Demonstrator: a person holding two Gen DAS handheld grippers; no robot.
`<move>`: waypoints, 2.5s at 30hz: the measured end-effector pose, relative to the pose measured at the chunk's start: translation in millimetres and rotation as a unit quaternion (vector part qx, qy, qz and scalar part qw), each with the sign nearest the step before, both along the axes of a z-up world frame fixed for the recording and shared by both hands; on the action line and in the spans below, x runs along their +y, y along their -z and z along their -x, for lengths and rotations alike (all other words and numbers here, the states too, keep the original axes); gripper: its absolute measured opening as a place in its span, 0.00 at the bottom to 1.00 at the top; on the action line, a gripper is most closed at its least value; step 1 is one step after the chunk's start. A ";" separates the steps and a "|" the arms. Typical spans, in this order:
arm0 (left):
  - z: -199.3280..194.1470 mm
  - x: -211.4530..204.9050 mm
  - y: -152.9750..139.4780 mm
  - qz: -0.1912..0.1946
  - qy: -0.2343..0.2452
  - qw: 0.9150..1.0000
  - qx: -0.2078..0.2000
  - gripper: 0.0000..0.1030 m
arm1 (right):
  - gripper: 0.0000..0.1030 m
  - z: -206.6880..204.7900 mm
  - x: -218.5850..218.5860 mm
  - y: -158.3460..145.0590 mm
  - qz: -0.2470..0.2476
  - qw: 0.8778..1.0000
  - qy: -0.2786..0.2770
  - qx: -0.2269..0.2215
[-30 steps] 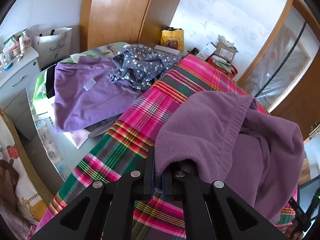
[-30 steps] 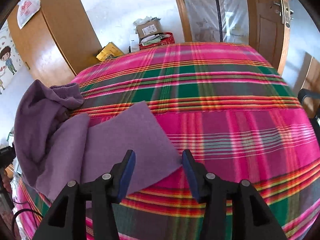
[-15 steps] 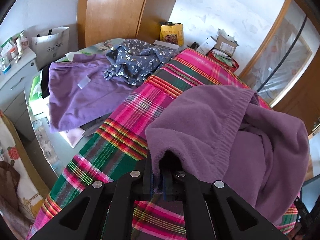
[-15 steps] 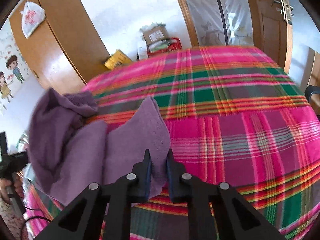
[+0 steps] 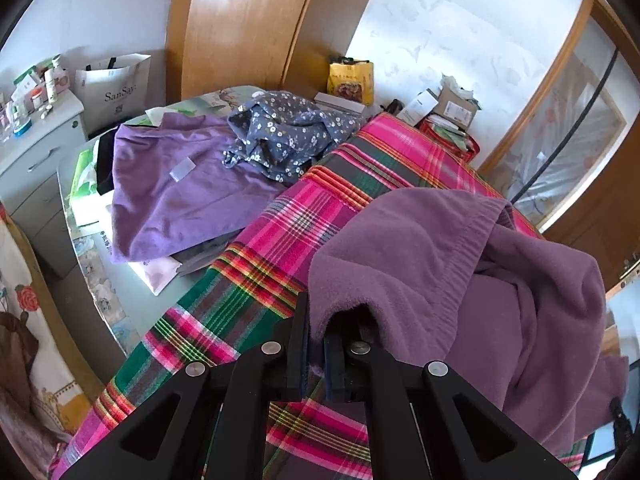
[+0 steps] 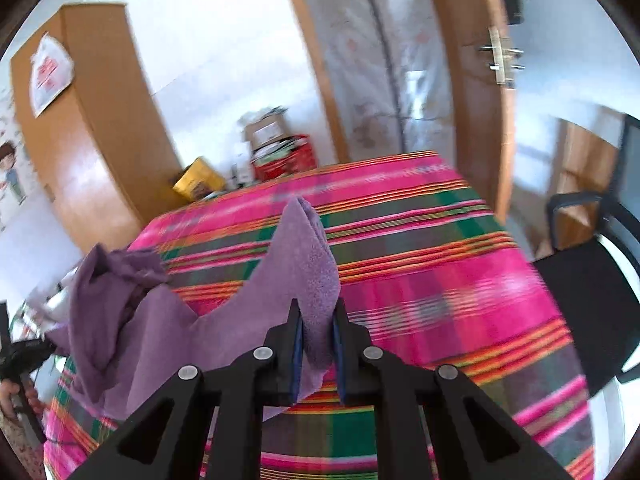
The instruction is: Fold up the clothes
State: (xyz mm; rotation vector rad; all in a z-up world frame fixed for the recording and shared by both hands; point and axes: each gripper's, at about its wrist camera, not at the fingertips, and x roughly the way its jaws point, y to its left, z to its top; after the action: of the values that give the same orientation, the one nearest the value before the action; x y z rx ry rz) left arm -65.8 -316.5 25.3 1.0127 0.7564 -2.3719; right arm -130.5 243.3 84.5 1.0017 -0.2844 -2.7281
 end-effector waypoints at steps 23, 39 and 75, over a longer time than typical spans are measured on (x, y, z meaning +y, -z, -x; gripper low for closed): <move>-31.1 7.1 -23.8 0.022 -0.017 0.999 0.017 0.03 | 0.13 -13.4 133.5 5.5 -0.016 0.987 0.159 -0.016; 11.9 115.6 -42.8 0.009 0.193 0.981 0.030 0.20 | 0.44 -22.9 114.8 21.0 -0.074 0.990 0.120 -0.020; 108.5 153.3 -11.4 -0.025 0.218 0.973 -0.069 0.36 | 0.17 -43.8 -127.4 74.4 -0.115 0.930 -0.347 -0.024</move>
State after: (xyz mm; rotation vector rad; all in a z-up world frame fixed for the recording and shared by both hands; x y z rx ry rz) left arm -174.3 -163.3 36.6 1.4751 0.5911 -2.6134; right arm -86.7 115.9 10.1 0.9841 0.3386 -2.1125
